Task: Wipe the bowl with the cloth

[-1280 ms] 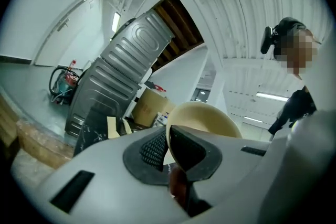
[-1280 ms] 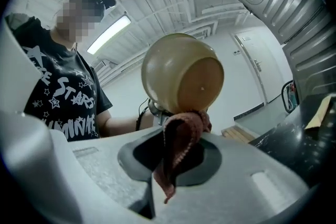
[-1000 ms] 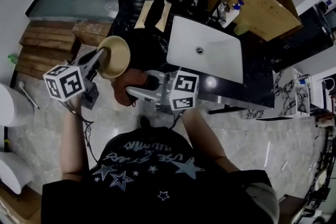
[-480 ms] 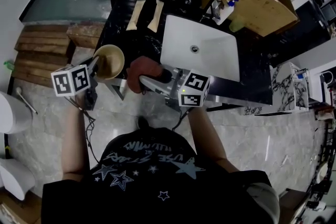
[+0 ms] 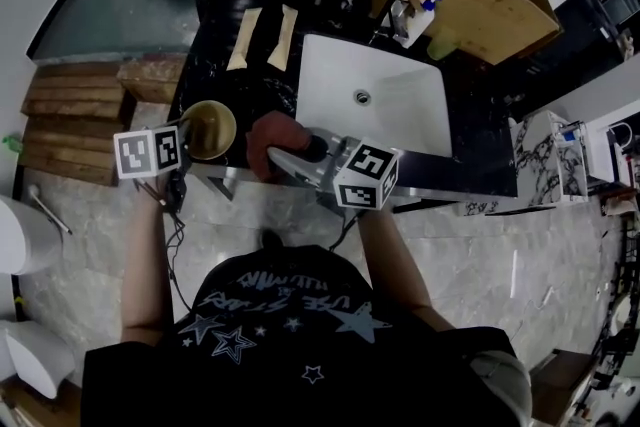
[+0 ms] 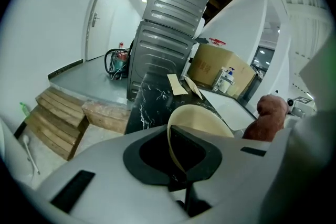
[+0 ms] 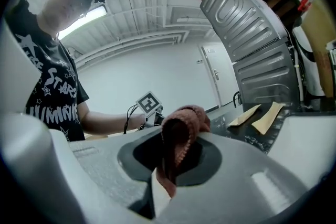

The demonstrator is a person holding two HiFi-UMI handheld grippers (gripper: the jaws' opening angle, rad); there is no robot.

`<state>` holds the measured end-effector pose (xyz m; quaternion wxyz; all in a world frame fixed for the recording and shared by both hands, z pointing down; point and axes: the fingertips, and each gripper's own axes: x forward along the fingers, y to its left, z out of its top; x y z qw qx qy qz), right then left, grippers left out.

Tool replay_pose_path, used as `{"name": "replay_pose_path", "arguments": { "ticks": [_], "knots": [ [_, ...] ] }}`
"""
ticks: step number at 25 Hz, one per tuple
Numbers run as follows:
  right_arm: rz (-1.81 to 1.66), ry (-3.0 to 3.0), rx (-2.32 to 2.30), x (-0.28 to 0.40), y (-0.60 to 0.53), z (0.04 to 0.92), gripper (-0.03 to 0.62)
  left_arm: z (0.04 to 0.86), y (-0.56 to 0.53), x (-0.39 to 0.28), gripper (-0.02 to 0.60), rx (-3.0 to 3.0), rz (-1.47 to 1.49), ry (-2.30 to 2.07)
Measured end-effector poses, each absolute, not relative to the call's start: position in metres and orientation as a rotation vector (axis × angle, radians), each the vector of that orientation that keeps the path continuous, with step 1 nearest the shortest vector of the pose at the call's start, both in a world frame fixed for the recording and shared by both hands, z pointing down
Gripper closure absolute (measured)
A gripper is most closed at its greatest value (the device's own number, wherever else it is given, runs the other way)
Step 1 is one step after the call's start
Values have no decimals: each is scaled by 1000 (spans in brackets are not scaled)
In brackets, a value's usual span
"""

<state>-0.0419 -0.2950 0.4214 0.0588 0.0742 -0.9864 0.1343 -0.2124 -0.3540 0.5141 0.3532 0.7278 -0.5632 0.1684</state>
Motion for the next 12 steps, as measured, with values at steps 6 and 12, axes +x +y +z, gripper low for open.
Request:
{"name": "replay_pose_path", "arguments": {
  "ticks": [6, 12],
  "knots": [
    [410, -2997, 225, -43, -298, 420, 548, 519, -366, -210, 563, 1877, 420, -1458],
    [414, -2998, 225, -45, -296, 422, 548, 514, -367, -211, 561, 1911, 413, -1475]
  ]
}}
